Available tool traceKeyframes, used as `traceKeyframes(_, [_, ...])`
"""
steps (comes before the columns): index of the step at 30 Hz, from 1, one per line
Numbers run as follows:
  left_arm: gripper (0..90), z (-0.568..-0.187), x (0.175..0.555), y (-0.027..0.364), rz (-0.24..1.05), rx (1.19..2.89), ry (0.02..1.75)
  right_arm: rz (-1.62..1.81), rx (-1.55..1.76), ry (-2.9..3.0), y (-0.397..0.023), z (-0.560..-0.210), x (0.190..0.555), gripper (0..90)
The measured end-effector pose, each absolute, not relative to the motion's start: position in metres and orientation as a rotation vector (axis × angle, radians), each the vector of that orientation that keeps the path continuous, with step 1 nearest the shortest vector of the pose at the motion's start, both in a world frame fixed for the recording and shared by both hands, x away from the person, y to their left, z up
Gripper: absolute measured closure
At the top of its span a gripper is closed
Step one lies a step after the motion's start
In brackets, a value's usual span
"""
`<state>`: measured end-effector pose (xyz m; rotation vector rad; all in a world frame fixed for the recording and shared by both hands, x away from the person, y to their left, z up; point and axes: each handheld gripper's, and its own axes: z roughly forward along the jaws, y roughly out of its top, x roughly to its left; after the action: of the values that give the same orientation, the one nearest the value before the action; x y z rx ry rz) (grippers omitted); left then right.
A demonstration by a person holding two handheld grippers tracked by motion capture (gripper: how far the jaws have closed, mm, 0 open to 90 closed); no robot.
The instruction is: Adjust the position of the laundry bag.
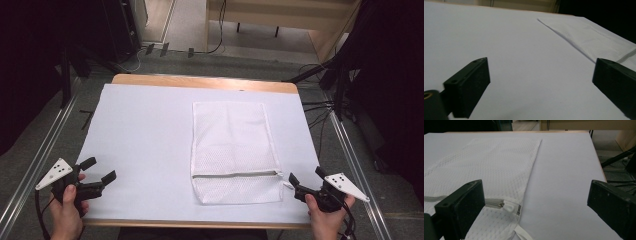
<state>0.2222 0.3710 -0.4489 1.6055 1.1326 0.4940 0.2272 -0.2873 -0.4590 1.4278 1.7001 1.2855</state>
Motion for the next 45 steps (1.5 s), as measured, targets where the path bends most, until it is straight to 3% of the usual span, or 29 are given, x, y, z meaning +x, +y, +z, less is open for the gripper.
traceKeyframes(5, [5.7,-0.447,0.227,0.359,0.440,1.557,1.141,1.287,1.449,1.669,-0.291,-0.461,0.228,3.2])
traceKeyframes(9, [15.6,-0.439,0.237,0.334,0.448,1.560,1.151,1.312,1.451,1.660,-0.289,-0.458,0.226,3.3])
traceKeyframes(11, [16.4,-0.437,0.242,0.316,0.444,1.600,1.130,1.308,1.444,1.662,-0.288,-0.457,0.226,3.4])
traceKeyframes(16, [30.8,-0.438,0.257,0.281,0.415,1.662,1.140,1.302,1.424,1.677,-0.280,-0.454,0.224,4.8])
traceKeyframes(30, [52.1,-0.455,0.307,0.194,0.272,1.815,1.205,1.282,1.420,1.712,-0.274,-0.457,0.225,8.5])
traceKeyframes(45, [57.6,-0.469,0.332,0.157,0.214,1.831,1.311,1.267,1.406,1.724,-0.274,-0.457,0.224,11.1])
